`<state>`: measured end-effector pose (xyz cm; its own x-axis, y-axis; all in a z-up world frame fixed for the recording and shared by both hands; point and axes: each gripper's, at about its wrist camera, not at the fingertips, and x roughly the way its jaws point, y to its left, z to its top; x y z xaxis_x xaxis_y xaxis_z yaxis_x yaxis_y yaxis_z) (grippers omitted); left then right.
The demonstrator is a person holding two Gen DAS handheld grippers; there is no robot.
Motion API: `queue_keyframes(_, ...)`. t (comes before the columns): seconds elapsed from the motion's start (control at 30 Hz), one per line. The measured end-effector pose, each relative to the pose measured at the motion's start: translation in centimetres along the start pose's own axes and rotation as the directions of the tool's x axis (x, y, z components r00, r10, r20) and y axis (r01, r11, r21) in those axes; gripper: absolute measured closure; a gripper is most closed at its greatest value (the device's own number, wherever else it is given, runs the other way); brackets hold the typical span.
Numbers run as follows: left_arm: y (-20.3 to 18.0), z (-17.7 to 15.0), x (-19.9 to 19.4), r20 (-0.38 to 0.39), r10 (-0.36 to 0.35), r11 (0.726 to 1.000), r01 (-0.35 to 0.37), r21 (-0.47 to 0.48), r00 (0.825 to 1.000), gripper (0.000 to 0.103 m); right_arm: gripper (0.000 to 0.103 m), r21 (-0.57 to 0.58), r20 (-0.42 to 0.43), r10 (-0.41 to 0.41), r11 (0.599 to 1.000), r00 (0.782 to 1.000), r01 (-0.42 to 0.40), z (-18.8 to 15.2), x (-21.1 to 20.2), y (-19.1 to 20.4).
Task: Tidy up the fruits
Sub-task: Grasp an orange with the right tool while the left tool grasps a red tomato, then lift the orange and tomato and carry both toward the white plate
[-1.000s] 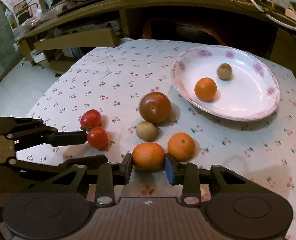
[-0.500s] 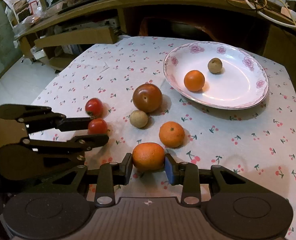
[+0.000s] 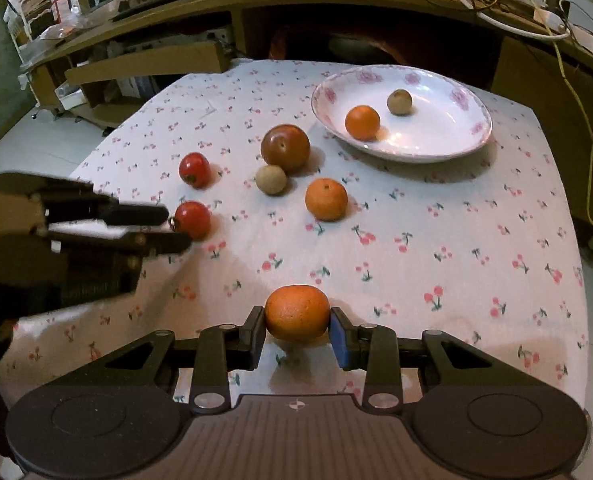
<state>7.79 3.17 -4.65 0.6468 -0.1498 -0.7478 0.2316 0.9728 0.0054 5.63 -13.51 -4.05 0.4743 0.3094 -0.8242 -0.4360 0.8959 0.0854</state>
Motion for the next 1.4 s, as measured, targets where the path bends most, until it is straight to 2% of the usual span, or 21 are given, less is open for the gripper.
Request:
queue_keyframes(0.13,-0.1,0.1,0.3,0.009,-0.004,1.0,0.004,0.013,1.0,0.064,0.066,0.006,0.003,-0.005,1.0,1.0,0.005,-0.2,0.5,-0.3)
queue_keyframes(0.47,-0.6,0.0,1.8,-0.003,-0.005,1.0,0.005,0.02,1.0,0.063,0.065,0.0,0.008,0.003,1.0,1.0,-0.003,0.0,0.8,-0.4)
queue_keyframes(0.57,-0.2,0.2,2.0,-0.007,-0.012,1.0,0.012,-0.005,1.0,0.064,0.065,0.0,0.013,0.007,1.0,1.0,-0.007,-0.1,0.8,-0.4)
queue_keyframes(0.73,-0.7,0.3,1.9,-0.011,-0.017,1.0,0.017,0.018,1.0,0.07,0.066,0.01,0.012,0.004,1.0,1.0,-0.004,0.1,0.7,-0.6)
queue_keyframes(1.4,-2.5,0.3,0.7,-0.02,-0.038,0.997,0.039,0.073,0.999,0.071,0.069,0.0,0.025,-0.028,1.0,0.999,0.028,0.4,0.1,-0.6)
